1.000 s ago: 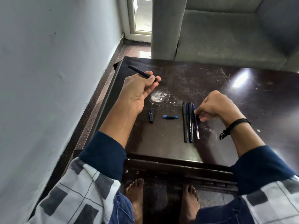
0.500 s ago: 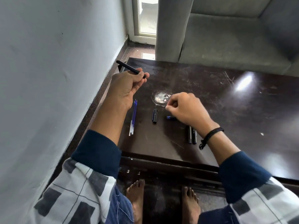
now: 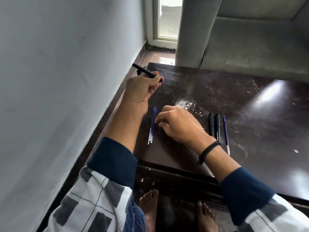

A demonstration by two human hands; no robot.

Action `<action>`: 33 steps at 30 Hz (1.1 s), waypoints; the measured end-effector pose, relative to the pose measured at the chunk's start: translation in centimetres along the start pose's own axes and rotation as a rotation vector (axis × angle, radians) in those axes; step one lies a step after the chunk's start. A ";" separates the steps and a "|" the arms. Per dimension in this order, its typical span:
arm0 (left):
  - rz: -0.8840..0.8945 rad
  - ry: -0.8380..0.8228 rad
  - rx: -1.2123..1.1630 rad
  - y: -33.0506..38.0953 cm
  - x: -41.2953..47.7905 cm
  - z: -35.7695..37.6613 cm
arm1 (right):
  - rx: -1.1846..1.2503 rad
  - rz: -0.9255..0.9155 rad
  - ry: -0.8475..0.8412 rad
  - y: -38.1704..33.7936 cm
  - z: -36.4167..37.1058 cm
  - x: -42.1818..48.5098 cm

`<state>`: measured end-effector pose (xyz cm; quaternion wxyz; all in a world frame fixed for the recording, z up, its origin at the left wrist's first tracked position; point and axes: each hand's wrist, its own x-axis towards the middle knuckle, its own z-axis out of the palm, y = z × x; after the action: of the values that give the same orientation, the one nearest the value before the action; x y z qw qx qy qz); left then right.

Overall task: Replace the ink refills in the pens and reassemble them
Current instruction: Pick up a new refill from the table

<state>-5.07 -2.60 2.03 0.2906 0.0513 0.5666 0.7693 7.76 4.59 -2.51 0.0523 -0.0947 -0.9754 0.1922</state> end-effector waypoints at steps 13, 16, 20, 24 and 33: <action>0.009 -0.029 0.021 0.0 -0.1 0.7 | -0.065 -0.043 -0.039 0.0 0.1 -0.3; 0.008 -0.035 0.022 0.1 -0.1 0.8 | -0.056 -0.055 -0.046 0.0 0.1 -0.3; 0.000 -0.048 0.022 0.1 -0.1 0.9 | -0.065 -0.077 -0.085 -0.1 0.4 -0.2; -0.006 -0.051 0.017 0.1 -0.1 0.9 | -0.077 -0.067 -0.047 0.2 0.3 -0.2; 0.001 -0.058 0.035 -0.1 0.1 1.0 | -0.129 -0.114 -0.032 0.6 0.7 -0.2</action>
<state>-4.68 -1.74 2.25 0.3058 0.0789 0.5713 0.7575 7.92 4.83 -3.38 0.0413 -0.0390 -0.9903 0.1270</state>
